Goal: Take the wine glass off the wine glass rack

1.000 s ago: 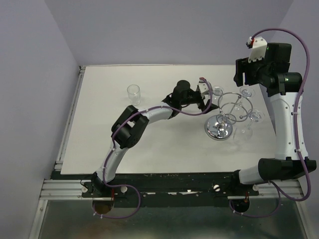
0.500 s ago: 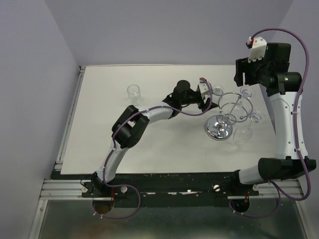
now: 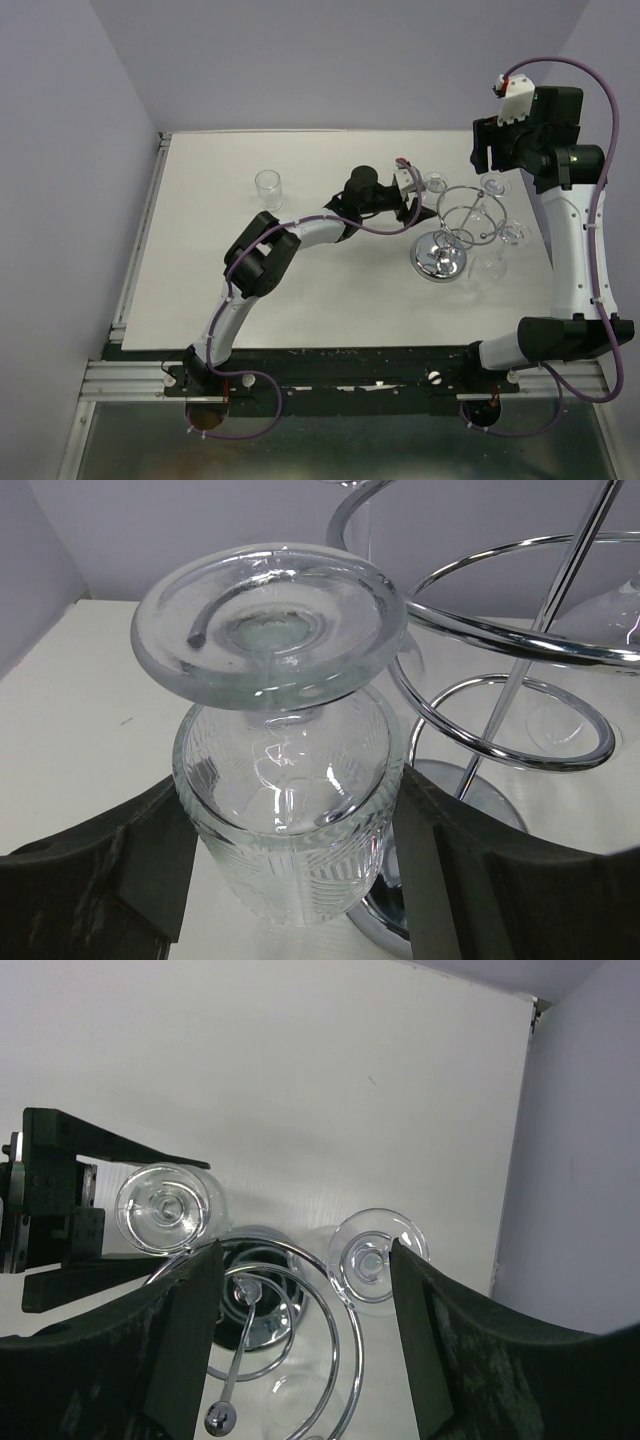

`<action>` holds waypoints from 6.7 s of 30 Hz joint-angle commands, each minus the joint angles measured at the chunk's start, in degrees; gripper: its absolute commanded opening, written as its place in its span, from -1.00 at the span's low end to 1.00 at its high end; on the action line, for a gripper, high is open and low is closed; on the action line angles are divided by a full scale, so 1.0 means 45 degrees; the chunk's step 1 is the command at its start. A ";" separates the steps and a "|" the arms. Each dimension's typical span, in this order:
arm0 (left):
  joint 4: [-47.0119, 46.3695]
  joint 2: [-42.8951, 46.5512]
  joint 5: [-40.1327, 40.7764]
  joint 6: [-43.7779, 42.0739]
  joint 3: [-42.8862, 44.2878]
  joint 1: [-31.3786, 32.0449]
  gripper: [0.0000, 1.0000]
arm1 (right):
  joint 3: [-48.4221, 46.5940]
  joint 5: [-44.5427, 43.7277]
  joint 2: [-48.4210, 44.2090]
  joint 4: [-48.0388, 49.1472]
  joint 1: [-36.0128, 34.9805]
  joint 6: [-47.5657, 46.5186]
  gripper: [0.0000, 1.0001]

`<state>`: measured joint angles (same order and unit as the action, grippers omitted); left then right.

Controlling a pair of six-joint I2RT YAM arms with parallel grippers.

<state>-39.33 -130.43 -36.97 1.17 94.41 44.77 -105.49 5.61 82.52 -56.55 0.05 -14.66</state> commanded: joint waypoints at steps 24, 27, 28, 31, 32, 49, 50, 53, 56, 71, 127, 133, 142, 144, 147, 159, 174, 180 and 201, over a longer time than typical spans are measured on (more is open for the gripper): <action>-0.2002 0.1075 0.3487 0.1068 -0.0824 -0.0145 -1.00 | 0.0767 -0.0250 -0.0428 0.0439 -0.0012 -0.0200 0.50; -0.1827 0.0997 0.4210 0.1574 -0.0668 -0.0242 -1.00 | 0.0748 -0.0230 -0.0389 0.0478 -0.0012 -0.0200 0.50; -0.1691 0.0938 0.4347 0.1769 -0.0571 -0.0281 -1.00 | 0.0709 -0.0211 -0.0369 0.0459 -0.0012 -0.0220 0.50; -0.1397 0.1035 0.4446 0.2200 -0.0628 -0.0399 -1.00 | 0.0592 -0.0113 -0.0291 0.0458 -0.0012 -0.0181 0.50; -0.1377 0.1248 0.4369 0.2201 -0.0803 -0.0418 -1.00 | 0.0533 -0.0055 -0.0233 0.0458 -0.0012 -0.0161 0.50; 0.7712 0.9176 0.0603 -0.1330 -0.5434 -0.2682 -1.00 | -0.2361 0.3223 0.1155 0.0672 -0.0012 -0.0746 0.69; 0.8711 0.9567 0.0347 -0.1721 -0.5298 -0.2897 -1.00 | -0.2068 0.3459 0.1038 0.0963 -0.0012 -0.0805 0.71; 1.2888 1.0389 -0.0239 -0.3145 -0.4752 -0.3308 -1.00 | -0.0955 0.4163 0.0551 0.1841 -0.0341 -0.1195 0.71; 1.5747 1.1130 -0.0301 -0.3795 -0.4437 -0.3504 -1.00 | 0.0974 0.4048 -0.0444 0.3712 -0.1064 -0.1819 0.69; 1.2152 1.2402 -0.6000 0.6348 -0.5859 -0.7351 -1.00 | 1.0240 0.1550 -0.5331 1.3524 -0.8445 -0.5417 0.56; 0.8116 1.1798 -0.3699 2.0327 -0.7856 -0.8993 -0.34 | 0.6568 -0.6089 0.1838 1.8017 -1.2961 -0.2935 -0.99; 0.7530 1.1349 -0.3815 2.0033 -0.7056 -0.8973 -1.00 | 0.6626 -0.5659 0.1993 1.7918 -1.2961 -0.2857 -0.72; 0.7353 1.1211 -0.4050 2.0969 -0.7132 -0.8778 -1.00 | 0.6412 -0.6421 0.2638 1.8954 -1.3000 -0.3208 -0.98; 0.7878 1.1192 -0.4108 2.1107 -0.7133 -0.8759 -1.00 | 0.6470 -0.6363 0.2697 1.9129 -1.3000 -0.3344 -0.99; 0.8641 1.1211 -0.4031 2.0855 -0.7094 -0.8778 -0.03 | 0.6354 -0.6460 0.2697 1.9247 -1.2962 -0.3364 -0.99; 0.9851 1.0957 -0.3718 1.9410 -0.7113 -0.9617 0.97 | 0.6547 -0.5817 0.0942 1.7609 -1.2025 -0.3345 -0.99; 1.0712 1.1445 -0.3524 1.4941 -0.5864 -1.0555 0.97 | 0.5770 -0.0880 -0.1424 0.8376 -1.0305 -0.4086 -0.99; 1.4786 1.1251 -0.0872 0.9358 -0.3271 -1.0458 0.98 | 0.3409 0.0665 -0.0042 0.3030 -1.0305 -0.4477 -0.99; 1.6709 1.3340 0.2708 0.4780 -0.3050 -1.0262 0.96 | 0.4790 0.0492 0.2013 -0.1281 -1.0559 -0.7466 -0.99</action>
<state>35.35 -73.47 -26.59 25.02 81.71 -1.48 -83.94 9.19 90.17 -60.55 -46.65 -45.06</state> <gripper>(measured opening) 0.982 0.023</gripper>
